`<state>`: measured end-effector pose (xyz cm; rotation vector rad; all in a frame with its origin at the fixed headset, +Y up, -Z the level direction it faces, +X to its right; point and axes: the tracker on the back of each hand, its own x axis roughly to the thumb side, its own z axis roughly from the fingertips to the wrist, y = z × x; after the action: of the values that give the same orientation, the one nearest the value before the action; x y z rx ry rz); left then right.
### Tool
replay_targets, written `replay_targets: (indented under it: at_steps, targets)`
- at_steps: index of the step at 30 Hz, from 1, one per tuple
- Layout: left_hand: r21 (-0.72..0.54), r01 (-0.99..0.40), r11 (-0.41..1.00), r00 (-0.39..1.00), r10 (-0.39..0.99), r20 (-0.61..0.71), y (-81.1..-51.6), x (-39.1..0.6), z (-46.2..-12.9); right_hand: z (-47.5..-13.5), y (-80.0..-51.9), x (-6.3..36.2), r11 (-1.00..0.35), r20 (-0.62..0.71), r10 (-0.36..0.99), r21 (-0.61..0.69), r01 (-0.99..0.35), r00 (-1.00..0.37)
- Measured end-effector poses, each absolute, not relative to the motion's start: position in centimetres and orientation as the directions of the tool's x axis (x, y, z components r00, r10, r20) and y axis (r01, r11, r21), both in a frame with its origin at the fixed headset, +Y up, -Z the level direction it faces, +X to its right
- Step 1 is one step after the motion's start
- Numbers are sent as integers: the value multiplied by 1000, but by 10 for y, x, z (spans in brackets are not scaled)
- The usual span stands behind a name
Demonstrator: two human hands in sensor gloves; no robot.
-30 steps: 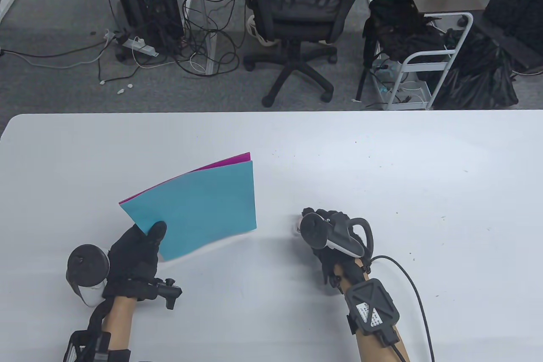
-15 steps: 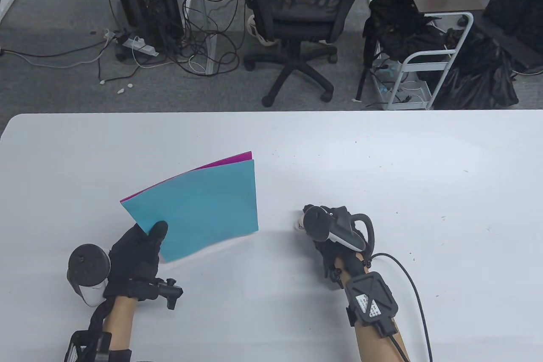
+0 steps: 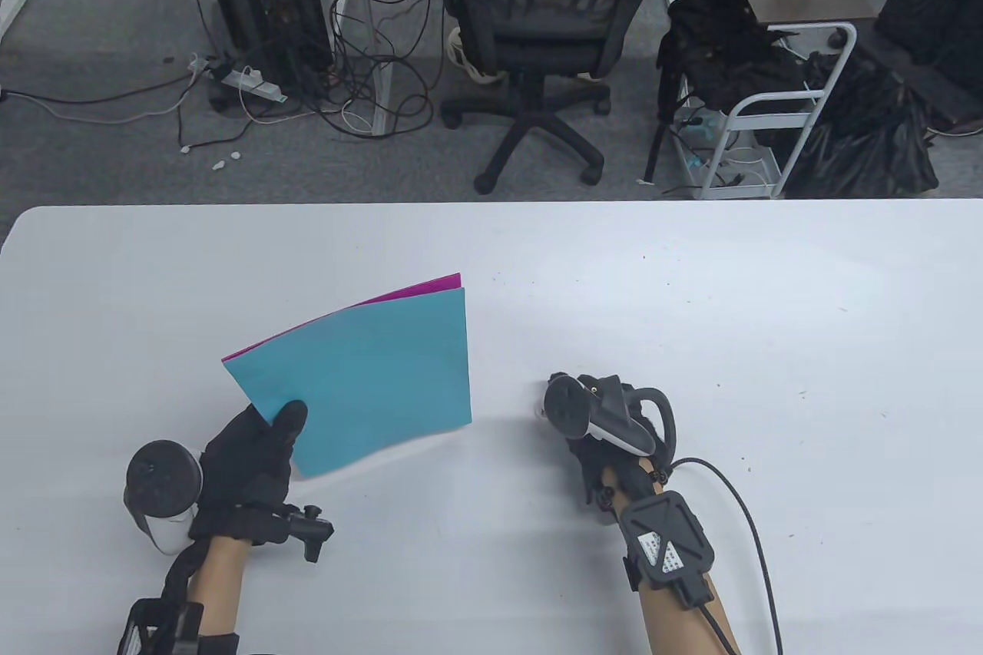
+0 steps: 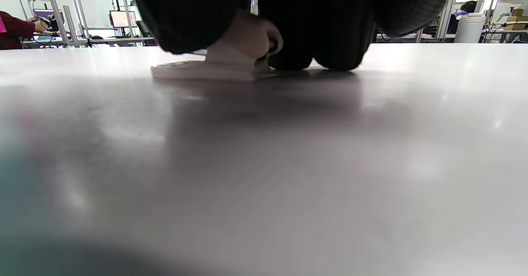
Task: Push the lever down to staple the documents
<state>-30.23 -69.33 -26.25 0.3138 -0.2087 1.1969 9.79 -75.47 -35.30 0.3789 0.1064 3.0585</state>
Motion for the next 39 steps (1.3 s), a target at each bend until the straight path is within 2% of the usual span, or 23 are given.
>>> replay_targets:
  at_steps: [14,21,27,39]
  targets:
    - [48,-925,377,376,889,262,-673,-297,-273,-353,-755,98,-995,244,77,86,-57,-967]
    - [-96,-892,442,427,893,146,-654,-307,-296,-354,-755,98,-994,247,83,89,-63,-965]
    - [-238,-866,440,453,892,0,-650,-312,-321,-354,-756,98,-993,249,92,92,-71,-964]
    - [-377,-808,453,559,793,-245,-671,-299,-352,-354,-756,99,-993,252,94,93,-73,-963]
